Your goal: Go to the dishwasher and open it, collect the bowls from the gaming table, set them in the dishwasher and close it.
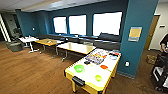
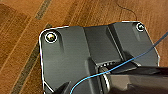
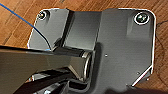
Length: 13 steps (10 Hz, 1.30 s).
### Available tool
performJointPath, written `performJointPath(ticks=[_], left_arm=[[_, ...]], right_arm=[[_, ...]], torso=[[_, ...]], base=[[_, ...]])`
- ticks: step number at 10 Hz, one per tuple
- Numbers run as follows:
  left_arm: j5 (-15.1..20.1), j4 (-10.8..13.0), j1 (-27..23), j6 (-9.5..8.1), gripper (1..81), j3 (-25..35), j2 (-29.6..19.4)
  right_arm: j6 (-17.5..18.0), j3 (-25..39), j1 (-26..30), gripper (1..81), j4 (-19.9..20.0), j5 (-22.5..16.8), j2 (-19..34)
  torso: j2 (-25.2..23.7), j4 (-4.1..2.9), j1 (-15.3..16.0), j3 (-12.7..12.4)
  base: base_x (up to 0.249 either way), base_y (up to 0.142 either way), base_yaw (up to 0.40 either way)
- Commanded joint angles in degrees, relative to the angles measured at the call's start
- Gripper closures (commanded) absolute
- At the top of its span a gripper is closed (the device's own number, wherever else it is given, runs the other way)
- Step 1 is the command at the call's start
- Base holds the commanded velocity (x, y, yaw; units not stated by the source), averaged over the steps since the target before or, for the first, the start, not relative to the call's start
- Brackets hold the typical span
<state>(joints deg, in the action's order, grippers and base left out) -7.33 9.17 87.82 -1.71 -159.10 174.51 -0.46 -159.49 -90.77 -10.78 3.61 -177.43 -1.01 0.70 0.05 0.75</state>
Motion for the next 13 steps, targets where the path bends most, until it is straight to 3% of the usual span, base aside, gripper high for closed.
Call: performJointPath(ticks=[1,13], left_arm=[[2.6,-0.2,-2.8,0.04,1.0,-0.2,-0.2],[2.6,-0.2,-2.8,0.04,1.0,-0.2,-0.1]], right_arm=[[-0.2,0.2,2.5,1.0,-0.3,-2.6,-0.1],[-0.2,0.2,2.6,1.0,-0.3,-2.6,-0.1]], torso=[[0.0,0.00,0.0,0.0],[0.0,0.00,0.0,0.0]], base=[[0.092,0.088,0.000],[0.092,0.088,0.000]])
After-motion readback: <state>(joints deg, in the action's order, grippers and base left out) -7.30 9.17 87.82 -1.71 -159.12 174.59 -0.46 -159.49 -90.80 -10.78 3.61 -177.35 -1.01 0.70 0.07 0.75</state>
